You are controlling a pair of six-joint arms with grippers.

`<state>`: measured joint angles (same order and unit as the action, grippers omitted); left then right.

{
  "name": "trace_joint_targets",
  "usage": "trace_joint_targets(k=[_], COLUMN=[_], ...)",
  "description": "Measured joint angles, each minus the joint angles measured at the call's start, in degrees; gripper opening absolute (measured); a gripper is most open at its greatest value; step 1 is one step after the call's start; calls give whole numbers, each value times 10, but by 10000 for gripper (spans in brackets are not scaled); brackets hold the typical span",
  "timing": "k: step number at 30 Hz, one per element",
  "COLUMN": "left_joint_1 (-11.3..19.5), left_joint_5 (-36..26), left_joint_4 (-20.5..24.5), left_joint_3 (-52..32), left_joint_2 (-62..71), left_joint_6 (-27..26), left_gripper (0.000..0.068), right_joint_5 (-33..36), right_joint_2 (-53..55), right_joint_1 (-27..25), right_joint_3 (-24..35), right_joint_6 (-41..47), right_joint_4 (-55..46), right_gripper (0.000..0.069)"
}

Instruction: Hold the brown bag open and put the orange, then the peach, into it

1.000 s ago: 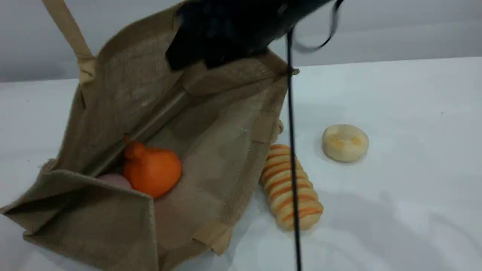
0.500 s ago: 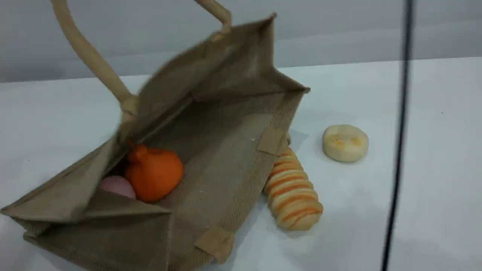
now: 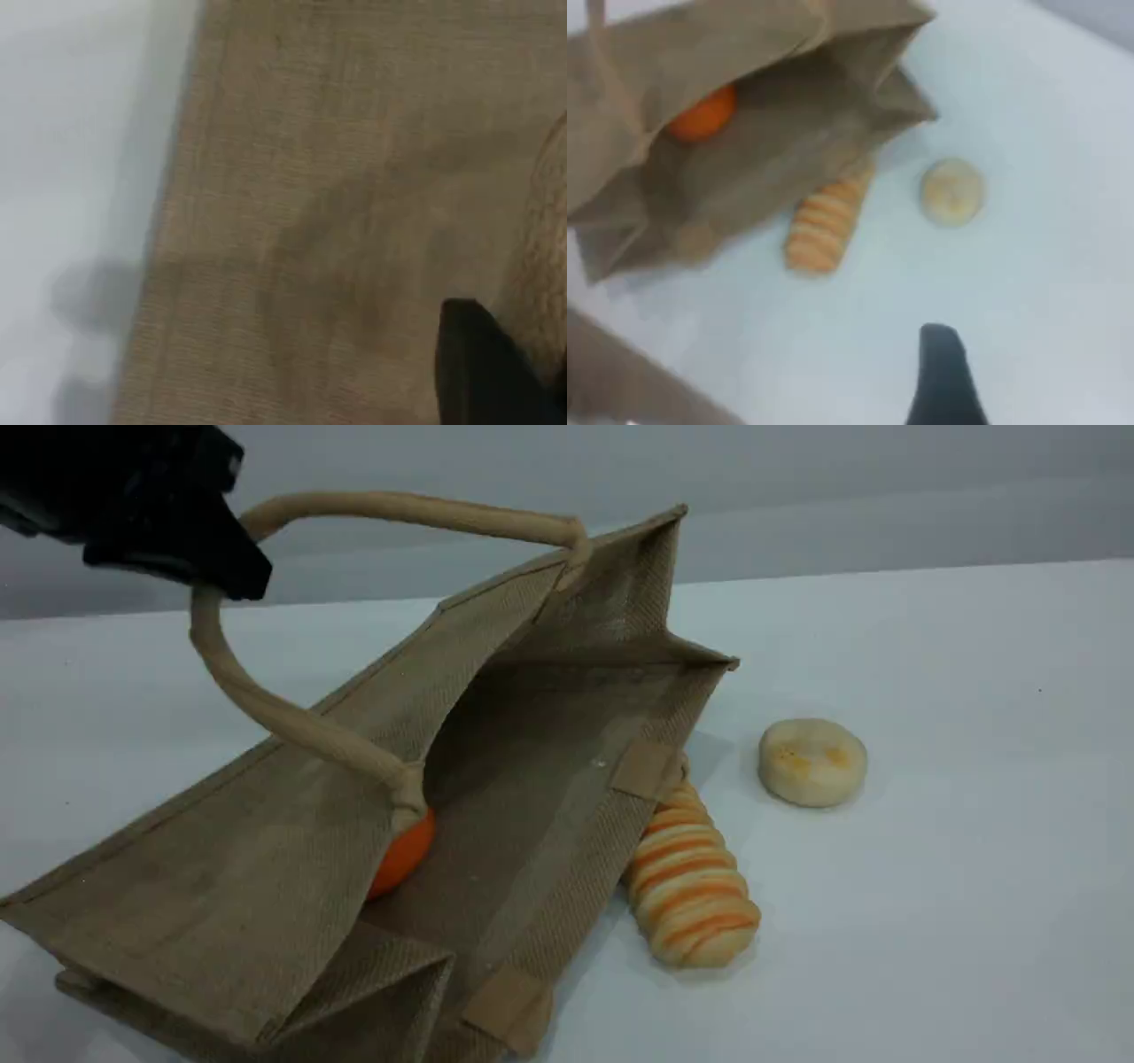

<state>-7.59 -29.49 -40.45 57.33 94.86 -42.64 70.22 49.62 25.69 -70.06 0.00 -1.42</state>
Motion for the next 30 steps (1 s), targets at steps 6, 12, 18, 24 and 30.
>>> trace_joint_targets(k=[6,12,18,24,30], left_joint_1=[0,0,0,0,0], left_joint_5=[0,-66,-111,-126,-127], left_joint_4=[-56,-135,-207,-186,-107], left_joint_3=[-1,-1,-1,-1,-1], left_joint_2=[28,61,59,1,-112], left_joint_6=[-59,-114,-201,-210,-155], left_gripper=[280,440,450,450,450], right_joint_5=[0,0,-2,-7,-80], right_joint_2=[-84,-153,-215,-289,-371], right_joint_1=[0,0,0,0,0], right_joint_3=[0,0,42,167,325], right_joint_6=[39,49,49,63,79], right_joint_4=[-12,-34,-50,-50,-39], right_gripper=[413,413,413,413,413])
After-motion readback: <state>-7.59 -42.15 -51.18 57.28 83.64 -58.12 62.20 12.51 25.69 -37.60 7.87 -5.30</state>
